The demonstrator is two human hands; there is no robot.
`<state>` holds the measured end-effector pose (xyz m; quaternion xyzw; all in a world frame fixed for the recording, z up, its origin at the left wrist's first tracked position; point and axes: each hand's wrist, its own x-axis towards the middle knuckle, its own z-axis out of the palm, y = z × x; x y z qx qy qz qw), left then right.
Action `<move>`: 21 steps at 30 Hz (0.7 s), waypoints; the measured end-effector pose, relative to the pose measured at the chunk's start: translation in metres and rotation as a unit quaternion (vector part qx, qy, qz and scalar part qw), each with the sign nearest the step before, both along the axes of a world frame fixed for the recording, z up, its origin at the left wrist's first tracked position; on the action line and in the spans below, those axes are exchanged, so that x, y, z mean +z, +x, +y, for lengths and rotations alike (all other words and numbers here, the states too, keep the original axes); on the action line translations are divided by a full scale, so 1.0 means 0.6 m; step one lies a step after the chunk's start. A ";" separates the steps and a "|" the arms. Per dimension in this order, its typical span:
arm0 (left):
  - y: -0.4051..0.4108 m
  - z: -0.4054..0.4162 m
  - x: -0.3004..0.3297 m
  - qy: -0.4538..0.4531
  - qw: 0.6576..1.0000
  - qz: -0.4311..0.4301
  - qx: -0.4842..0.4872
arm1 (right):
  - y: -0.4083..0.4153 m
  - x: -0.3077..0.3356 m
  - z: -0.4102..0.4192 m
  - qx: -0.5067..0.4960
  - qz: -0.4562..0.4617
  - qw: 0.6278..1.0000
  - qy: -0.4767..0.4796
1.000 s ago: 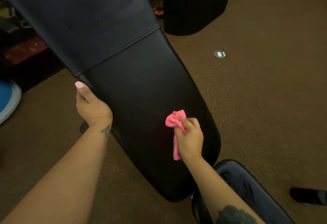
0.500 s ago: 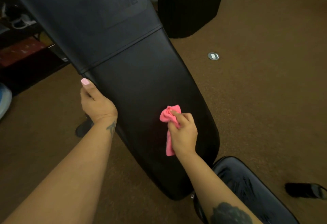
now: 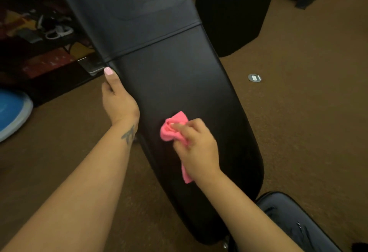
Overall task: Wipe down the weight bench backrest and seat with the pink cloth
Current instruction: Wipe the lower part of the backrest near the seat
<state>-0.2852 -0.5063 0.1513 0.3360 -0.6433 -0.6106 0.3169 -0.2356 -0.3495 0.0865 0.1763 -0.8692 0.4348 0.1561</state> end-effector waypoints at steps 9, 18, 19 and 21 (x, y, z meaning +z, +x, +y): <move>-0.006 -0.016 -0.014 -0.008 0.998 0.020 -0.059 | -0.043 -0.013 0.031 -0.010 0.062 0.997 0.034; -0.015 -0.025 -0.019 -0.021 0.996 0.056 -0.072 | -0.008 -0.056 0.052 0.085 0.151 0.982 0.077; -0.012 -0.023 -0.020 -0.027 0.995 0.056 -0.076 | -0.019 -0.053 0.051 0.072 0.154 0.982 0.079; -0.009 -0.023 -0.019 -0.041 0.995 0.041 -0.086 | -0.044 -0.034 0.034 0.036 0.166 0.982 0.081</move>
